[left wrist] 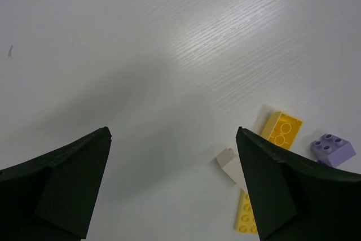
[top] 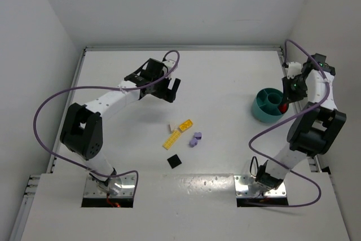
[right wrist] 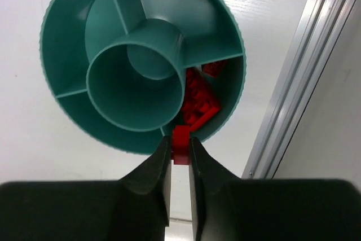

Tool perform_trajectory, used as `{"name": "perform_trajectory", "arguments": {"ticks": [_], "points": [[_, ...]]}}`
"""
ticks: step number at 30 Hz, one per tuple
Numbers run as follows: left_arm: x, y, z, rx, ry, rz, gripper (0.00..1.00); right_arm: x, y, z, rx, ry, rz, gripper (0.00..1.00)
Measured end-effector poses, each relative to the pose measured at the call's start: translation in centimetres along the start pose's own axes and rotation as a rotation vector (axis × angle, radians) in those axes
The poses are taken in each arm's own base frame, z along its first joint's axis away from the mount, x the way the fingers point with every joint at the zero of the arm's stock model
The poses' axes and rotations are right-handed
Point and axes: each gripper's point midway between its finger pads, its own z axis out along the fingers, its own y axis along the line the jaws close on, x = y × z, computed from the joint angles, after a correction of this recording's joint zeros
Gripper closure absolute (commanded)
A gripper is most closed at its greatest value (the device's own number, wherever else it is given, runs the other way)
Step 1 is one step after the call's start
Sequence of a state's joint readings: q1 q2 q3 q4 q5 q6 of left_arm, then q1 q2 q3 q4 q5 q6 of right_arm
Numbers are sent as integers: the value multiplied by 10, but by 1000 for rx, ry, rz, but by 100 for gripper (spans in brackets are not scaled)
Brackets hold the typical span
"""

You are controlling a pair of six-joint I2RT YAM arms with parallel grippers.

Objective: Sort the legos into containers by color

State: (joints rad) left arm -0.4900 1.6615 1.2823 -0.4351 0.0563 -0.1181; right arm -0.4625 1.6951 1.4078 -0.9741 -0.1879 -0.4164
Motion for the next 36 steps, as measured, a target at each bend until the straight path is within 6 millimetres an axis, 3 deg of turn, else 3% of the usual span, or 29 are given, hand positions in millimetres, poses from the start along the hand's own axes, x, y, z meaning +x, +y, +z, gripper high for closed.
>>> {"name": "perform_trajectory", "arguments": {"ticks": [1, 5, 10, 13, 15, 17, 19, 20, 21, 23, 26, 30, 36], "points": [[0, 0, 0, -1, 0, 0, 0, -1, -1, 3, -4, 4, 5, 71], [0, 2, 0, -5, 0, -3, 0, -4, -4, 5, -5, 4, 17, 53], [0, 4, 0, -13, 0, -8, 0, -17, -10, -5, 12, -31, 7, 52], [0, 6, 0, -18, -1, -9, 0, -29, 2, -16, -20, -77, -63, 52], [0, 7, 0, -21, -1, -15, 0, -35, 30, -27, -44, -123, -173, 52], [0, 11, 0, -28, -1, -36, 0, -34, 86, -34, -94, -164, -336, 49], [1, 20, -1, -34, 0, -67, 0, -20, 158, -36, -206, -181, -535, 44], [2, 25, -2, -36, 0, -84, 0, -9, 196, -34, -281, -185, -643, 32], [3, 29, -3, -31, 0, -102, 0, 7, 226, -30, -348, -165, -728, 29], [9, 42, -8, -46, 0, -132, 0, 34, 264, -17, -452, -121, -856, 27], [15, 54, -20, -61, 0, -161, 0, 66, 296, 2, -546, -53, -1020, 24], [13, 64, -36, -71, -19, -188, 0, 93, 327, 26, -609, -47, -1228, 26], [13, 93, -65, -104, -70, -258, 0, 107, 365, 71, -654, -17, -1385, 29]]}}
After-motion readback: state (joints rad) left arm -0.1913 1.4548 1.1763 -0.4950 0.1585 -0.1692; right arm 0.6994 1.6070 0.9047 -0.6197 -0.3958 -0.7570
